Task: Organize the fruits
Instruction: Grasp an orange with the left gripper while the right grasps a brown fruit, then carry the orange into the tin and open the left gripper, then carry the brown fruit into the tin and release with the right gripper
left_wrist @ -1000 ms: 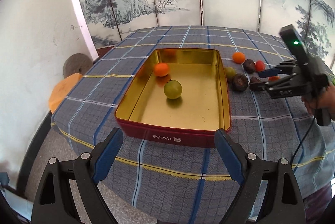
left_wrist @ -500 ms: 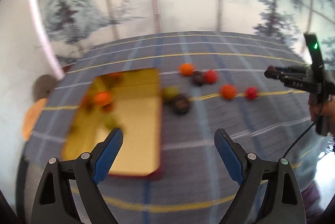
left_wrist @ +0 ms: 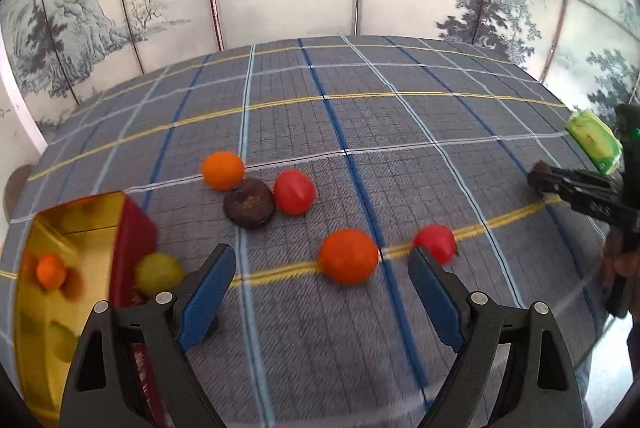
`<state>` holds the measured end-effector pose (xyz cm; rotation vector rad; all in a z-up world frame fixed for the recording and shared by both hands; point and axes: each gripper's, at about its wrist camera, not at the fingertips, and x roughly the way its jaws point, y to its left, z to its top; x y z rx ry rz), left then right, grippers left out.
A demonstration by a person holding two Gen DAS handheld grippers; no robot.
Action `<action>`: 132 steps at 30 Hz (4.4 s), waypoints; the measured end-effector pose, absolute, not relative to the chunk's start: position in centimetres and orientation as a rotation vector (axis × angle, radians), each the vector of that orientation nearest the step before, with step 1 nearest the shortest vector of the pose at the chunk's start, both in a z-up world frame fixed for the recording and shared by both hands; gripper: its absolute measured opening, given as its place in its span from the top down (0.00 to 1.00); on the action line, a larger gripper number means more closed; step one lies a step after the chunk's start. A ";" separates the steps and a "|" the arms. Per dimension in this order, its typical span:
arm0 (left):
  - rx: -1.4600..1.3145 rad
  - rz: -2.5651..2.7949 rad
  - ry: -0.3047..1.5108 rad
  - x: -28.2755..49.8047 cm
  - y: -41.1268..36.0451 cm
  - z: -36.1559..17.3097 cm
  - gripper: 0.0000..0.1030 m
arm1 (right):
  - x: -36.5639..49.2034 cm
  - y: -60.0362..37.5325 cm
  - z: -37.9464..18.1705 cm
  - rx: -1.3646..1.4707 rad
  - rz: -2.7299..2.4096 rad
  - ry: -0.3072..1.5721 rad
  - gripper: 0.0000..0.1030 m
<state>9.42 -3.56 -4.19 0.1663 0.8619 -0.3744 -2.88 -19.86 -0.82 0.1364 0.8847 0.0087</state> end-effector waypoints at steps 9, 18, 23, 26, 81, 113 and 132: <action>0.156 -0.395 0.959 12.0 -4.8 -7.6 0.50 | -2.4 -19.6 -1.2 0.146 0.055 0.900 0.68; 0.117 -0.350 0.909 9.1 -4.5 -6.0 0.65 | -2.1 -20.0 -1.6 0.165 0.044 0.919 0.68; 0.082 -0.310 0.872 5.8 -2.9 -2.8 0.64 | -1.9 -20.0 -1.8 0.161 0.033 0.930 0.68; 0.091 -0.290 0.847 4.3 -2.1 -1.4 0.64 | -1.9 -19.9 -1.8 0.152 0.026 0.932 0.68; 0.173 0.216 0.874 3.4 17.2 -7.3 0.63 | -1.8 -18.4 -1.8 0.057 -0.024 0.948 0.67; 0.157 0.284 0.725 1.1 17.9 -4.1 0.32 | -1.9 -18.0 -1.7 0.030 -0.024 0.946 0.68; 0.045 0.157 0.690 -4.2 17.3 -1.0 0.31 | -3.7 -2.4 4.0 0.007 0.372 0.852 0.68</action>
